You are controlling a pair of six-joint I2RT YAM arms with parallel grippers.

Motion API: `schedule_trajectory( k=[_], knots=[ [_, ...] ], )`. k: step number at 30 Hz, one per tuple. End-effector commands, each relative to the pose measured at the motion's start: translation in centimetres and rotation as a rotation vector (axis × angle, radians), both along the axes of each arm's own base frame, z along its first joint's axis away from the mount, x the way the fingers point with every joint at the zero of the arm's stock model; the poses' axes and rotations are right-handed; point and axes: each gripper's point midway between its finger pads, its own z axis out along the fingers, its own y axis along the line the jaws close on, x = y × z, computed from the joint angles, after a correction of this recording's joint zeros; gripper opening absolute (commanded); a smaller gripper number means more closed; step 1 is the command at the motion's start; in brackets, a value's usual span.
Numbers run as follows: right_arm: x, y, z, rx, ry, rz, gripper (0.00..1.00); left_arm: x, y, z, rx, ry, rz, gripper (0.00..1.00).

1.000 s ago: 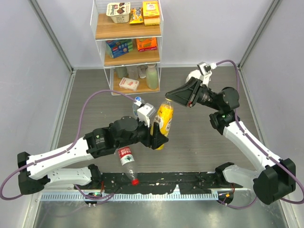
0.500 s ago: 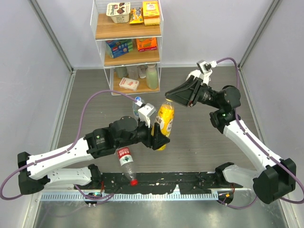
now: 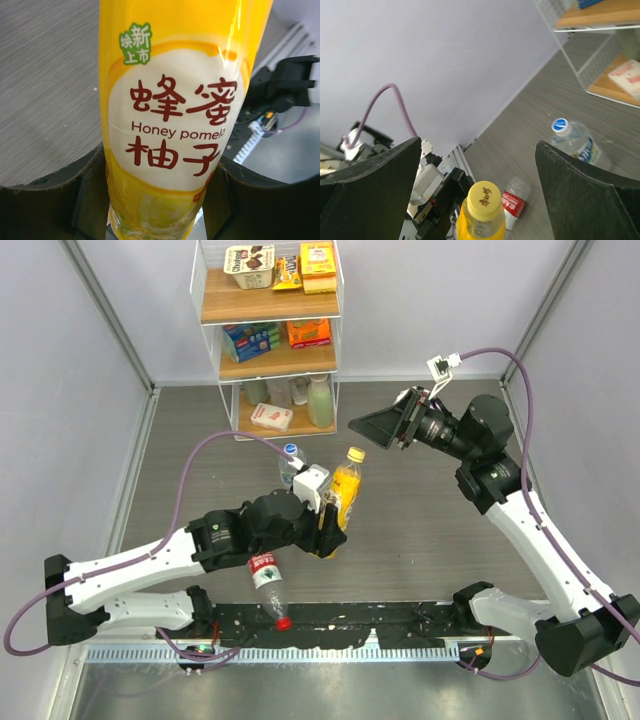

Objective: Unscrew the bottle caps

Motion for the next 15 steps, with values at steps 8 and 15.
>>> schedule_trajectory(
  k=[8,15],
  knots=[
    [5.3,-3.3,-5.5,-0.236,0.283,-0.342,1.00,4.8,3.3,-1.4,0.274,-0.065,0.306,0.17],
    [5.6,-2.9,-8.2,-0.267,0.379,-0.351,1.00,6.1,3.8,-3.0,0.469,-0.077,0.387,0.14]
  ],
)
